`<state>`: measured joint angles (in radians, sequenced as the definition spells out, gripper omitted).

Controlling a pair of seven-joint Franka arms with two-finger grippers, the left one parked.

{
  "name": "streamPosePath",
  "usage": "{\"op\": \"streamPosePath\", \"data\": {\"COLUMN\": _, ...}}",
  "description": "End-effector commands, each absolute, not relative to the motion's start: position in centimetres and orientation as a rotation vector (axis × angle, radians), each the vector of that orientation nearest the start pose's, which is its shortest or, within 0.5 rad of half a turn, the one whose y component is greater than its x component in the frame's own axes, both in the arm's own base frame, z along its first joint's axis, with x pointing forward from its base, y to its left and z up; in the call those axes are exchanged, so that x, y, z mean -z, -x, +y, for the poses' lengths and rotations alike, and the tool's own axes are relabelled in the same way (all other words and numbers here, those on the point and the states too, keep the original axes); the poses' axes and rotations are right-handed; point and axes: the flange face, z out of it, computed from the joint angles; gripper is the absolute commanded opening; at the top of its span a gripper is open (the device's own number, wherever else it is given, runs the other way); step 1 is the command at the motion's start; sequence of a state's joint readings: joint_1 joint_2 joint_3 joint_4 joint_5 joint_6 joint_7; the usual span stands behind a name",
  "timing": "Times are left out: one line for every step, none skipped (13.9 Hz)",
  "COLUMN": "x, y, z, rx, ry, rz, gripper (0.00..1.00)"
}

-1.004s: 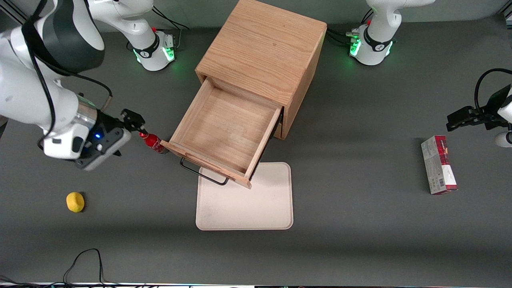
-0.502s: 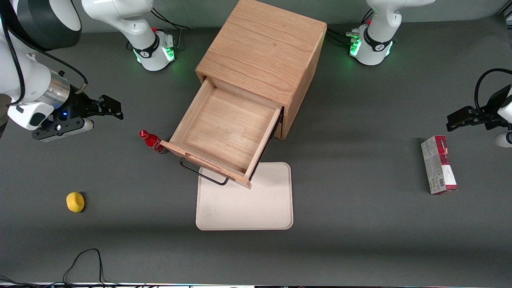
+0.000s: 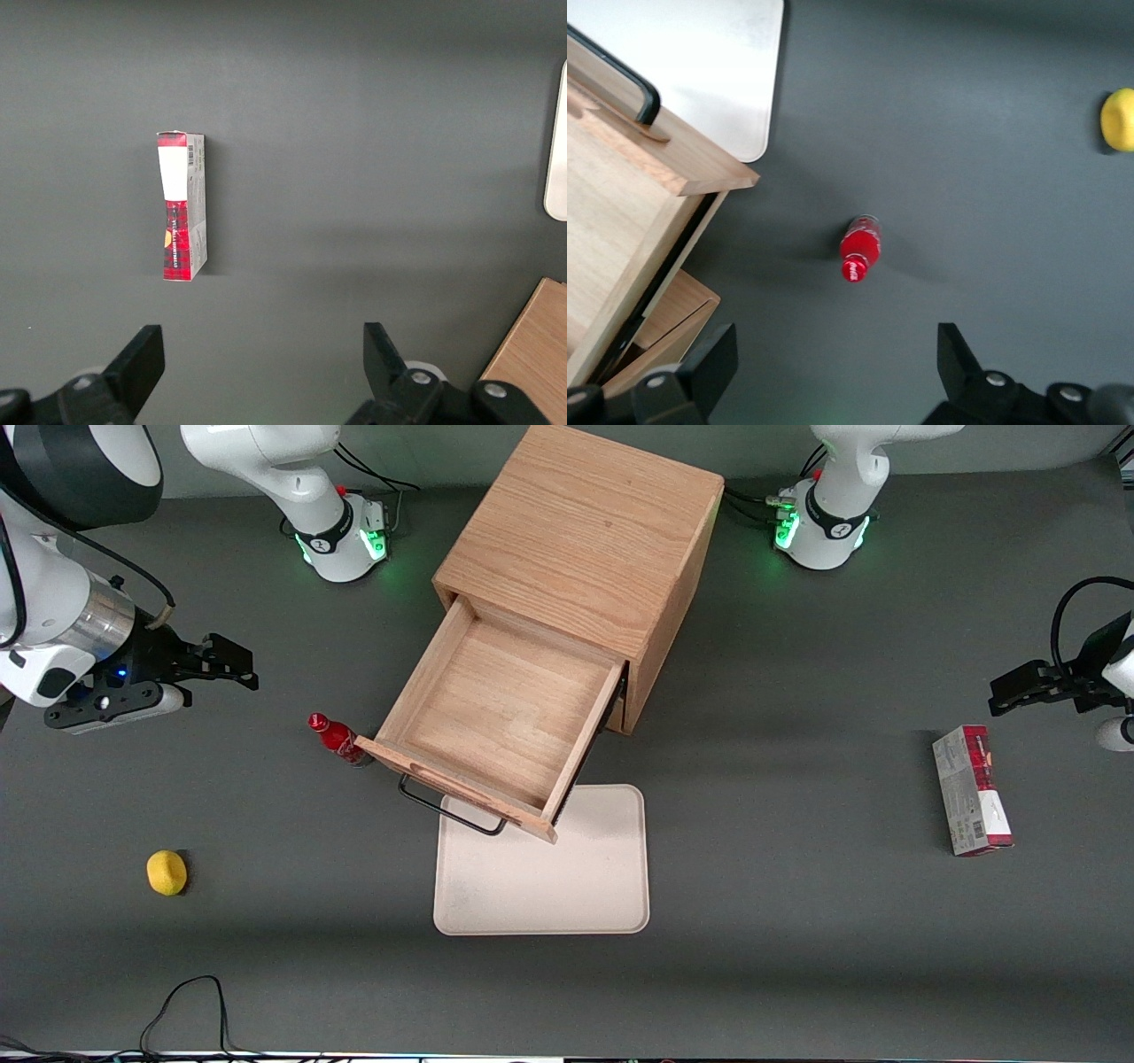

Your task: Open upper drawer

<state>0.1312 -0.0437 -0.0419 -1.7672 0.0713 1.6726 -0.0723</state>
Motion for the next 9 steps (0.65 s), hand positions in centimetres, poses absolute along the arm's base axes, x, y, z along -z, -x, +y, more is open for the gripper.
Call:
{"op": "streamPosePath", "data": {"x": -57.1, "y": -53.1, "z": 4.5, "rx": -0.062, "ry": 3.089, "rz": -0.199, "gripper": 1.00}}
{"op": "streamPosePath", "data": {"x": -57.2, "y": -53.1, "z": 3.9, "rx": -0.064, "ry": 3.089, "rz": -0.183, "gripper": 1.00}}
{"op": "streamPosePath", "data": {"x": -57.2, "y": -53.2, "z": 3.9, "rx": -0.062, "ry": 3.089, "rz": -0.181, "gripper": 1.00}}
{"op": "streamPosePath", "data": {"x": -57.2, "y": -53.2, "z": 4.0, "rx": -0.062, "ry": 3.090, "rz": -0.165, "gripper": 1.00}}
{"op": "streamPosePath", "data": {"x": -57.3, "y": -53.2, "z": 4.2, "rx": -0.060, "ry": 3.096, "rz": -0.166, "gripper": 1.00}}
{"op": "streamPosePath", "data": {"x": -57.4, "y": -53.3, "z": 4.7, "rx": -0.056, "ry": 3.128, "rz": -0.171, "gripper": 1.00}}
{"op": "streamPosePath", "data": {"x": -57.4, "y": -53.5, "z": 5.6, "rx": -0.054, "ry": 3.158, "rz": -0.178, "gripper": 1.00}}
{"op": "streamPosePath", "data": {"x": -57.3, "y": -53.5, "z": 5.7, "rx": -0.058, "ry": 3.164, "rz": -0.158, "gripper": 1.00}}
{"op": "streamPosePath", "data": {"x": -57.4, "y": -53.5, "z": 5.5, "rx": -0.056, "ry": 3.163, "rz": -0.143, "gripper": 1.00}}
